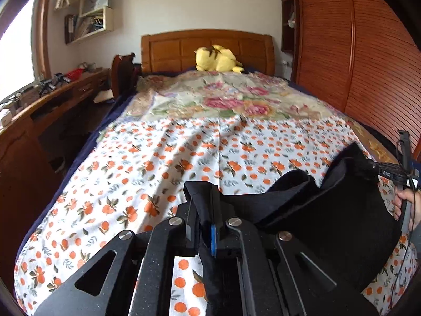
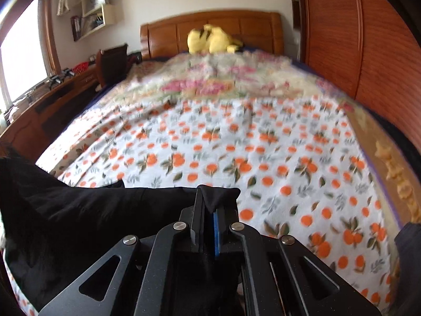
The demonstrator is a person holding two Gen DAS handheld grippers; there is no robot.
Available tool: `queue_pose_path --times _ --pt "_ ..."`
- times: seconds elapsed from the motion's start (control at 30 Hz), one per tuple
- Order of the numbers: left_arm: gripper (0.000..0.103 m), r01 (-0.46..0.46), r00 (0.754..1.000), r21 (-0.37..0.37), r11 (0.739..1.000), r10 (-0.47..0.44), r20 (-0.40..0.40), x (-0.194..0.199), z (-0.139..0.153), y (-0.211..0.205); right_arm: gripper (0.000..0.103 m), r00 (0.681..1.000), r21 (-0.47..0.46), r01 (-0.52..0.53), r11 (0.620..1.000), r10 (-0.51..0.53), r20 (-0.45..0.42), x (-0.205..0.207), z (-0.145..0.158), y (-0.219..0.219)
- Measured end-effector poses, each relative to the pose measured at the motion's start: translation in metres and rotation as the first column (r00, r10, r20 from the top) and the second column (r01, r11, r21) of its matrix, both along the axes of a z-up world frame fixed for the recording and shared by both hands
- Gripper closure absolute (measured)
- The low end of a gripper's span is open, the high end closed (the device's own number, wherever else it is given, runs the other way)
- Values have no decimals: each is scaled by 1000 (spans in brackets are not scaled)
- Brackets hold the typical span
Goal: Fold large clothes
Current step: 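Lay the folded hem down and open both grippers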
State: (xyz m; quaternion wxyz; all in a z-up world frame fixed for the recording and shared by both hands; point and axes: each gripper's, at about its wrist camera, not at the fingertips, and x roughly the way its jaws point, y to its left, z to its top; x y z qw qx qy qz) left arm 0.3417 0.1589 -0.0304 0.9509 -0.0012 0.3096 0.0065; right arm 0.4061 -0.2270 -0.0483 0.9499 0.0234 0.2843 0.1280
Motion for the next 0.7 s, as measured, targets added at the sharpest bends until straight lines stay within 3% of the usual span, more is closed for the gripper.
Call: queue_pose_path --times 0.03,0.07,0.1,0.13,0.23,0.33,0.53,0.7 --pt "81 1 1000 4 1000 -1 -7 -1 -3 -1 93 1000 14 -12 1000 12 -6 -3 -1 1" --pt "73 2 1000 9 1000 -2 -3 -9 -8 -3 83 1000 9 -14 1000 14 -6 -9 -1 1" --pt "60 5 1000 8 1000 -5 2 -15 -11 -3 59 1000 -17 3 1000 -3 -1 -14 -1 3" --pt "53 10 1000 7 1000 -10 -4 -20 -14 -4 50 1000 -42 15 999 -15 7 -21 -2 3" --pt "33 15 1000 -1 1000 -15 -17 -42 -24 -3 45 1000 -79 -11 997 12 13 -51 -6 2" --pt "29 13 999 -39 999 -15 -42 -68 -38 0 45 1000 -119 -17 993 15 -12 -83 -12 -4" --pt "29 -15 997 -61 998 10 -73 -114 -58 1 45 995 -10 -64 998 63 -80 -133 -18 -33" --pt "29 -16 995 -44 999 12 -96 -135 -70 -2 44 991 -25 -70 997 67 -117 -150 -23 -45"
